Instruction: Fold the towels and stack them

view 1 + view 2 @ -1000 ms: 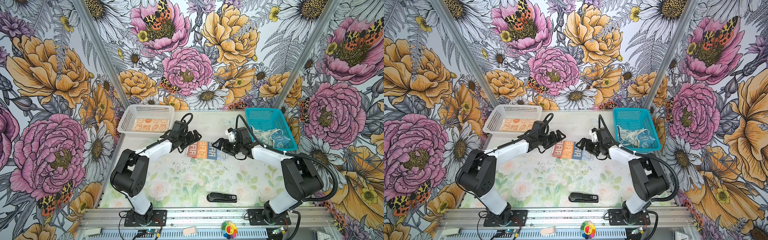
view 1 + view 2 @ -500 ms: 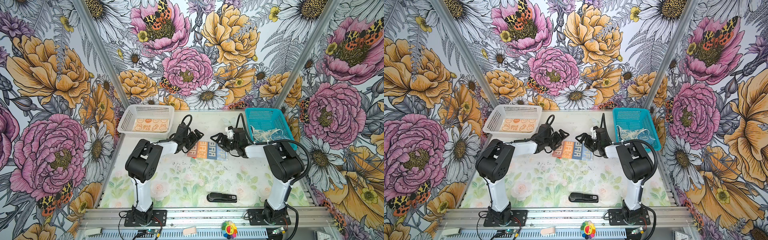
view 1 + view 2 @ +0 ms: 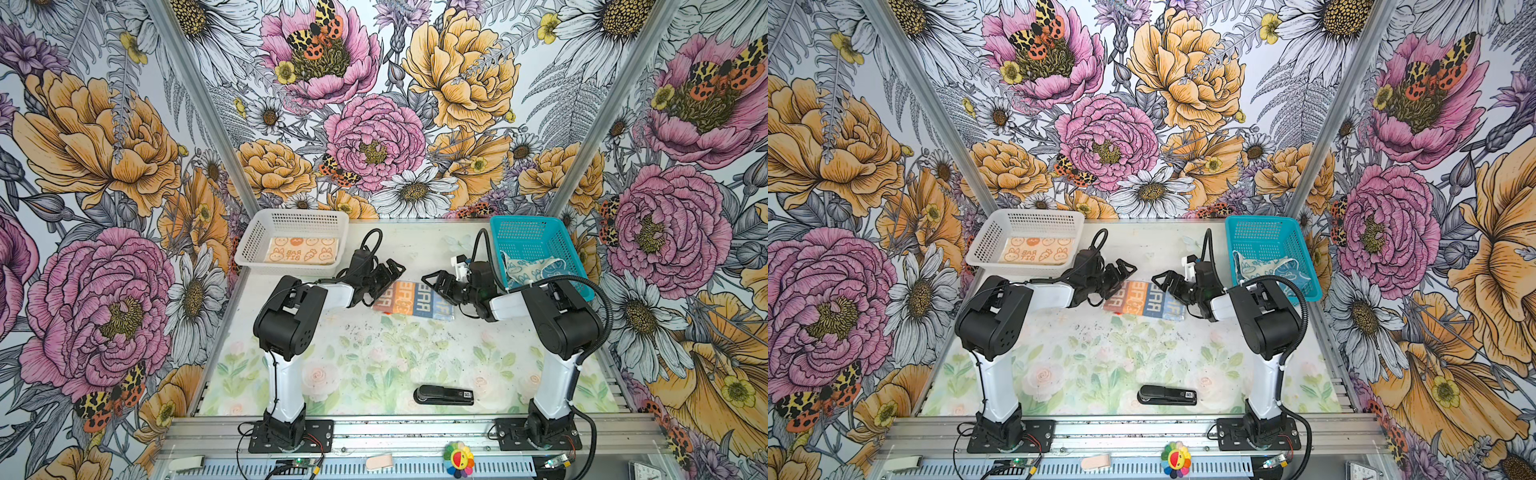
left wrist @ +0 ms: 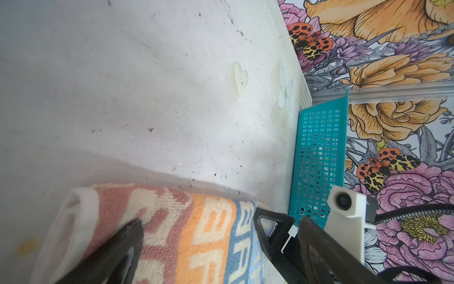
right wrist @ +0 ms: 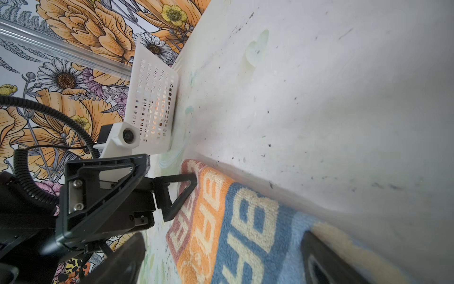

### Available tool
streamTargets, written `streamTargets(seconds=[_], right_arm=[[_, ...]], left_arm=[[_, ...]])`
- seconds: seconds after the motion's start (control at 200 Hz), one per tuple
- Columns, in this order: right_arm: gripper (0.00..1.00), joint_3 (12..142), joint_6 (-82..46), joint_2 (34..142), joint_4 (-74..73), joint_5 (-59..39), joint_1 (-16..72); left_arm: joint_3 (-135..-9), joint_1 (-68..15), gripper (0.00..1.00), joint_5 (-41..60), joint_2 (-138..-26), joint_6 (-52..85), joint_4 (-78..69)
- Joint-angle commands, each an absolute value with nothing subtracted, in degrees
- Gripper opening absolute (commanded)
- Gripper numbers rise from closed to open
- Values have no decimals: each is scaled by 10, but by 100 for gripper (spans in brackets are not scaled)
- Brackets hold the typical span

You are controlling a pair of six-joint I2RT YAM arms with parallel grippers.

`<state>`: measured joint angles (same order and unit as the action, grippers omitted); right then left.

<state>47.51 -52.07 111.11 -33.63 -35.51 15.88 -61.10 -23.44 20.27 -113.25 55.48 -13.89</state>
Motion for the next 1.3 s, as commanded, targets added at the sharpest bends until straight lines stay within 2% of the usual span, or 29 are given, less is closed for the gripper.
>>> streamTargets(seconds=[0.0,0.12,0.32,0.635,0.791,0.971,1.296], right_arm=[[99,461,-485,1135,-293,-332,136],[99,462,-467,1123,-276,-342,123],[99,492,-401,1047,-157,-336,114],[99,504,-358,923,-54,-344,155],[99,477,-375,900,-75,-348,197],[99,429,-424,922,-163,-362,225],[99,376,-447,965,-237,-364,232]], left_arm=[[-586,-214,99,174,-1133,528,-107],[-583,-215,99,175,-1132,526,-107],[-588,-217,99,182,-1127,521,-107],[-646,-213,99,220,-1055,505,-48],[-615,-216,99,227,-998,512,-21],[-540,-234,99,231,-958,534,-38],[-460,-246,99,228,-995,565,-118]])
